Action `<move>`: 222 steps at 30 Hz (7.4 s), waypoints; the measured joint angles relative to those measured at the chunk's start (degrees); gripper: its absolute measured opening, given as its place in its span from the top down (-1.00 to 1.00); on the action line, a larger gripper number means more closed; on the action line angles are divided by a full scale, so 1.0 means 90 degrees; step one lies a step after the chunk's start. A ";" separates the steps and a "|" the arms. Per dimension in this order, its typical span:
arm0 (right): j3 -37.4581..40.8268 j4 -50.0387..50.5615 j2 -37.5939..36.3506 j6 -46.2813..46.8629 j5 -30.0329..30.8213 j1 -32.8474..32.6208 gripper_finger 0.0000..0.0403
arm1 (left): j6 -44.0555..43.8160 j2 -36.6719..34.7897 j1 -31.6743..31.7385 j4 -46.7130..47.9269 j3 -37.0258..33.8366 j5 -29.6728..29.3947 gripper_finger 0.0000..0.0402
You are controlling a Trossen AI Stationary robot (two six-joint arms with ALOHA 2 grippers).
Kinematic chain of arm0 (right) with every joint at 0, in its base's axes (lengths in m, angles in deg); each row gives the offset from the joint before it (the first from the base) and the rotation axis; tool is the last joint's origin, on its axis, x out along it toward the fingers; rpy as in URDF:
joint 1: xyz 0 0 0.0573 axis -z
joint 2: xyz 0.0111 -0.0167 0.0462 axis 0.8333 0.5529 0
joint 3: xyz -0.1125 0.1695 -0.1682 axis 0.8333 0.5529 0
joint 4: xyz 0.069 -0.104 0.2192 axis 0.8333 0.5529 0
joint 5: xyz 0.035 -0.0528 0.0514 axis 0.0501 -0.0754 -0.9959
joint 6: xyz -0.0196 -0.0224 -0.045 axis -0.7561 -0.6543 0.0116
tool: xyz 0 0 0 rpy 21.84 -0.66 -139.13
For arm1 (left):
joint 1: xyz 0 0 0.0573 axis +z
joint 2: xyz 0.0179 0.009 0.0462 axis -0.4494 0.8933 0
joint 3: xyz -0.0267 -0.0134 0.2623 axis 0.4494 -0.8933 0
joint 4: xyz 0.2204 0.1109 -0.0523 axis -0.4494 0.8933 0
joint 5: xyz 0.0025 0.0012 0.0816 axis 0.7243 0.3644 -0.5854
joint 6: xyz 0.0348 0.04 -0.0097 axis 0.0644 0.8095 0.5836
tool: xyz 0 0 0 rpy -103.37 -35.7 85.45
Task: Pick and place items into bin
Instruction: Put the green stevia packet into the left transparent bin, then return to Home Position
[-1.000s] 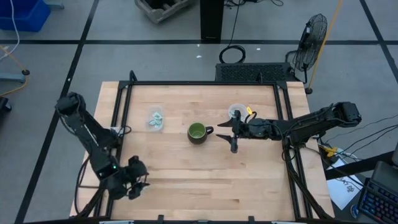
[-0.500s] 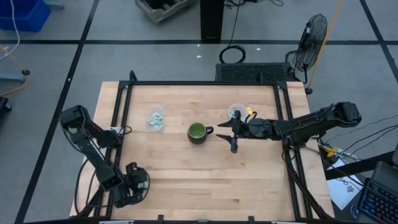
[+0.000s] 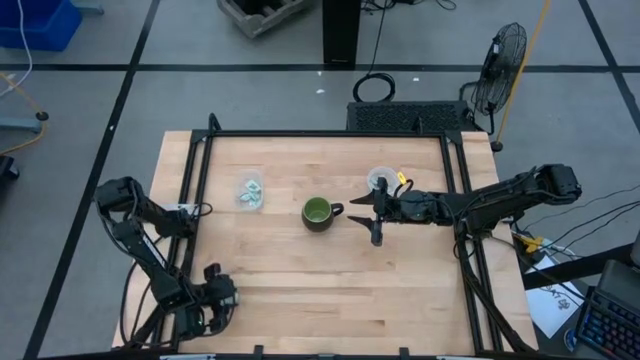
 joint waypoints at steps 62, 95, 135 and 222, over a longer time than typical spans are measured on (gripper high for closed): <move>0.0000 -0.0053 -0.0001 0.0007 0.0015 0.0000 0.00 | 0.4565 -0.3201 0.7833 0.1103 -0.0154 -0.1735 0.83; 0.0002 0.0210 -0.0221 0.0487 -0.0155 -0.0007 0.00 | 0.6041 -0.3213 0.6398 -0.1743 -0.0785 -0.0861 -0.21; 0.2868 -0.0695 -0.3966 0.0329 -0.2001 -0.0665 0.00 | 0.8786 -0.8741 0.4370 -0.4399 -0.3806 0.1147 -0.21; 0.3691 0.1432 -0.6230 0.0842 -0.1806 0.0015 0.00 | 0.9565 -1.0105 0.5264 -0.2693 -0.3994 0.0559 -0.21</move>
